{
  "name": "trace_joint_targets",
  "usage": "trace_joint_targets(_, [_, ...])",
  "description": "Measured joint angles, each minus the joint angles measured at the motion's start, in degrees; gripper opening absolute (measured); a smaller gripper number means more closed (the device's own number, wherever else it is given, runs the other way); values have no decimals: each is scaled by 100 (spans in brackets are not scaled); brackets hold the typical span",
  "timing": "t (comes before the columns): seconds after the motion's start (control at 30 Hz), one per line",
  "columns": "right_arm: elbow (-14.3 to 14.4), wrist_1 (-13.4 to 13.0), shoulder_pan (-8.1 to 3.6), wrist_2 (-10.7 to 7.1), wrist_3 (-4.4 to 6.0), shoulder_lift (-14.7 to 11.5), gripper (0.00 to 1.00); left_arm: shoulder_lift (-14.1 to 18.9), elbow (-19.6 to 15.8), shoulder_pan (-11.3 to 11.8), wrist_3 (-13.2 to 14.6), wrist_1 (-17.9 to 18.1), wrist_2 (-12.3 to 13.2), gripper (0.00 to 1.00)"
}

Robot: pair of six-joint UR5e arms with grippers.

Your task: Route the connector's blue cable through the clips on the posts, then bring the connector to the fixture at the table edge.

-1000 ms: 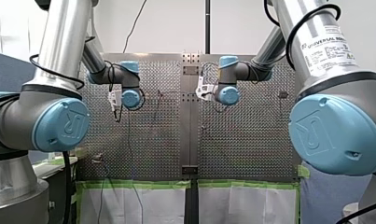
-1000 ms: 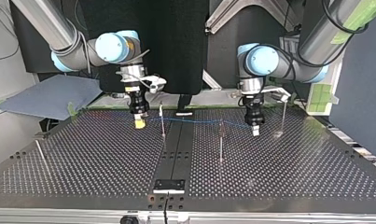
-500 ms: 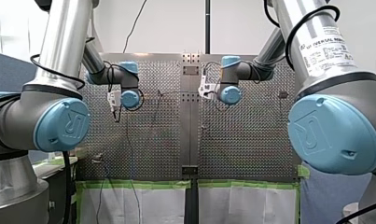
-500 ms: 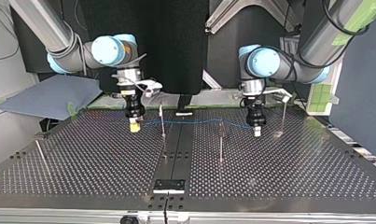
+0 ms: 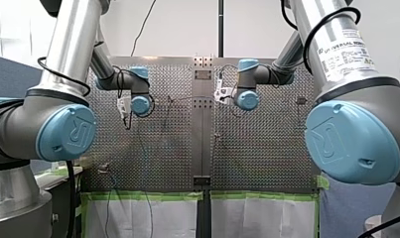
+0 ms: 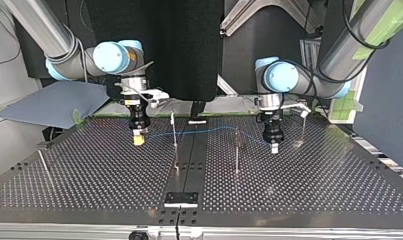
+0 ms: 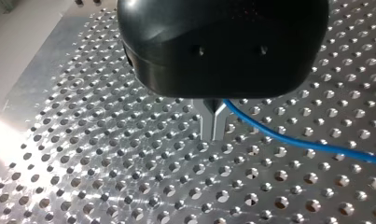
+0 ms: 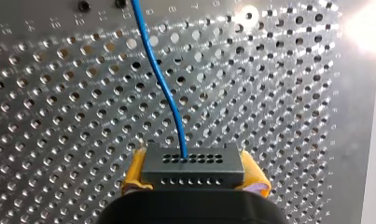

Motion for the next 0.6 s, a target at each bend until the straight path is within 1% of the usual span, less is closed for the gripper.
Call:
trace_joint_targets(0.1, [-28,-1,-51,-1,1,3,0,-1,34,10,-38,-6,4,0])
trace_joint_targets(0.33, [-99,18,-217,-1,4,13,0,-11,49,52,-103,0,55,0])
trace_joint_targets(0.6, [-251,68,-339,-17,35,15,0,-218,185,85,-116,-95,145,0])
